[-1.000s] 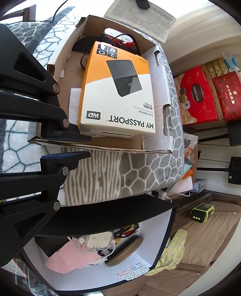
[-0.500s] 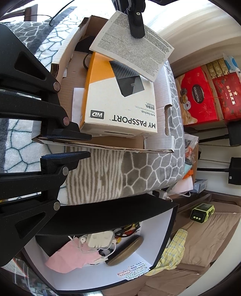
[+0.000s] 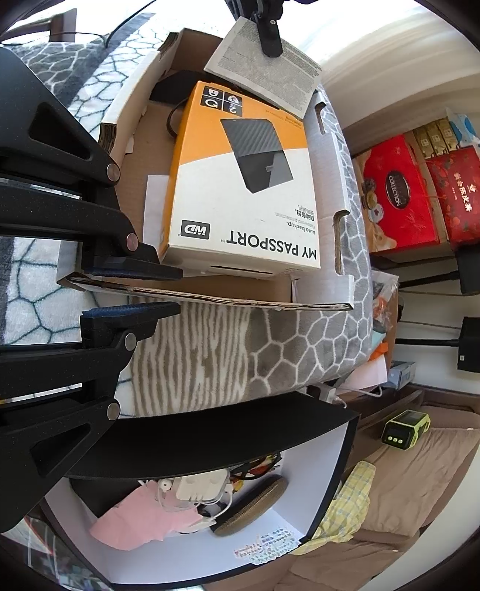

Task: Organize objects
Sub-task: 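Carry the paper sheet with the left gripper into the cardboard tray, then open the left gripper to release the sheet beside the My Passport box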

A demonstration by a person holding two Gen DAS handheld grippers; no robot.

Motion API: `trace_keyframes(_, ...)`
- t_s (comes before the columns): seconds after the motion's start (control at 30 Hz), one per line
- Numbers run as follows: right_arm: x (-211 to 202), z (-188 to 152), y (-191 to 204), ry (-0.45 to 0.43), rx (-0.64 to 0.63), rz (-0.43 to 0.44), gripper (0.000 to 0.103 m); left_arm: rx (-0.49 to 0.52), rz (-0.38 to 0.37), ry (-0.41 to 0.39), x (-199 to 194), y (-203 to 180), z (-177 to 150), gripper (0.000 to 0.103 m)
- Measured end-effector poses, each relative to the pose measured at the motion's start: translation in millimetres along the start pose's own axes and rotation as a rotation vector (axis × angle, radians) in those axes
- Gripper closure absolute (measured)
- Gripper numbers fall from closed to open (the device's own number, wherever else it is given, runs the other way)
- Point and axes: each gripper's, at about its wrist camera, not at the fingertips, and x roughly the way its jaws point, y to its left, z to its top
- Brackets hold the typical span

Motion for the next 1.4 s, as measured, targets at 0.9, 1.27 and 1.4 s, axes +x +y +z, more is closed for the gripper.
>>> trace_keyframes(0.9, -38, 2, -20, -0.083, 0.048, -0.034, 0.066, 0.067, 0.077, 0.072, 31, -18, -17, 0.085)
trace_keyframes(1.27, -55, 3, -14, -0.12, 0.033, -0.031, 0.066, 0.126, 0.169, 0.007, 0, -32, -15, 0.04)
trace_keyframes(1.4, -58, 2, -11, -0.13, 0.029, -0.026, 0.066, 0.174, 0.204, -0.021, -12, -38, -22, 0.035)
